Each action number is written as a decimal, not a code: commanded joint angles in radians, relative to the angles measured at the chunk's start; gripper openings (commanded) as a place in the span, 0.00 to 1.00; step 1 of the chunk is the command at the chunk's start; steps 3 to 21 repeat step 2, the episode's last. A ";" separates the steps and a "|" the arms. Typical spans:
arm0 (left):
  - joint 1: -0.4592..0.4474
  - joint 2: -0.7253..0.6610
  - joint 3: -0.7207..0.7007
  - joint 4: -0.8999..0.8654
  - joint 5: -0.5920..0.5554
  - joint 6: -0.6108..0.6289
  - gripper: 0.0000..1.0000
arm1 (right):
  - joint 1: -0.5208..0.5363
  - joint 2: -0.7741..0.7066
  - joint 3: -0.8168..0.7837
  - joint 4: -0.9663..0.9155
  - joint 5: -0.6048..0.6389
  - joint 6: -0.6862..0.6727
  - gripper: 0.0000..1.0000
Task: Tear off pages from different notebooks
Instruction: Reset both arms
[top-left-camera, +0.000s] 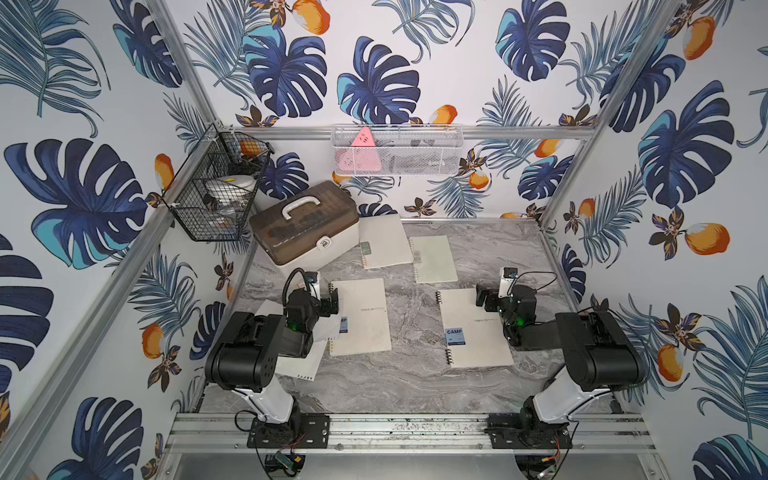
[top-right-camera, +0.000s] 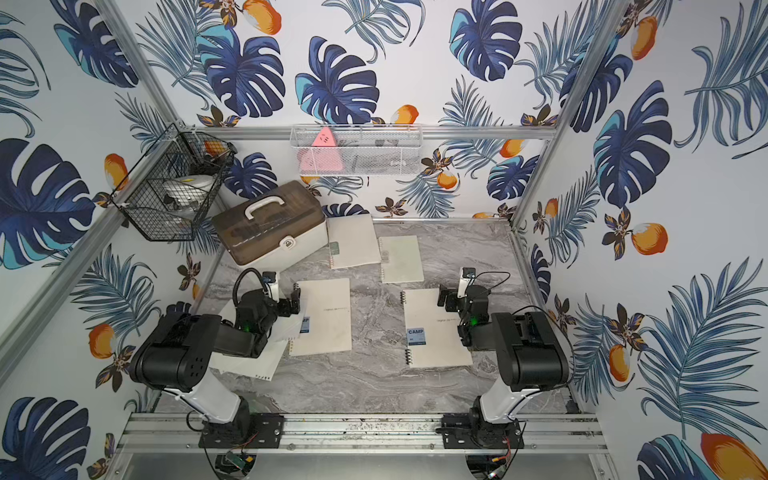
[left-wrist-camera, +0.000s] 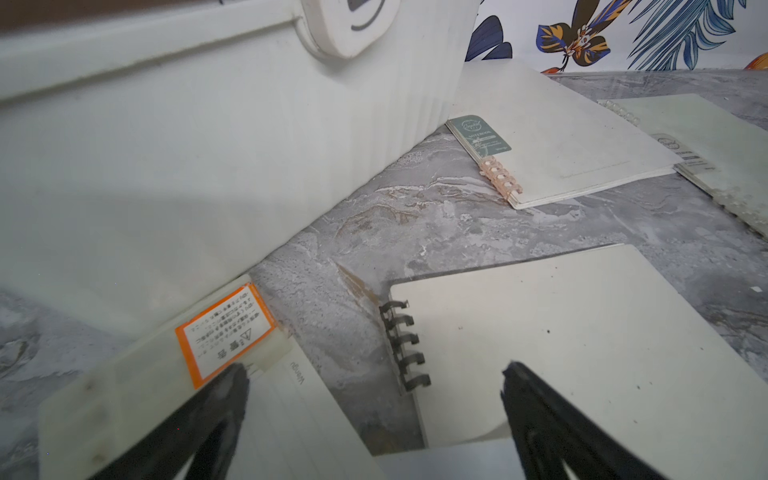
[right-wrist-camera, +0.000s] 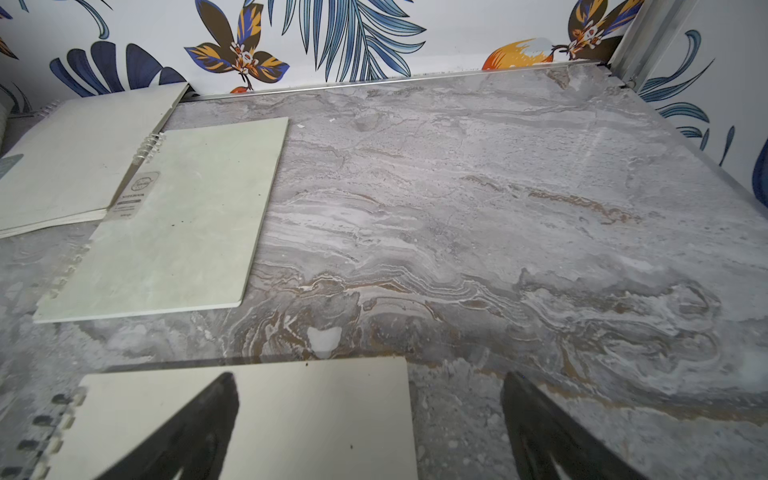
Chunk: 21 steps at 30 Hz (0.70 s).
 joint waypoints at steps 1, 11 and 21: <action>-0.003 -0.005 -0.004 0.038 -0.004 0.020 0.99 | 0.000 0.000 0.001 0.007 0.002 -0.011 1.00; -0.002 -0.006 -0.004 0.036 -0.003 0.020 0.99 | 0.001 0.001 0.001 0.007 0.003 -0.011 1.00; -0.002 -0.006 -0.004 0.036 -0.003 0.020 0.99 | 0.001 0.001 0.001 0.007 0.003 -0.011 1.00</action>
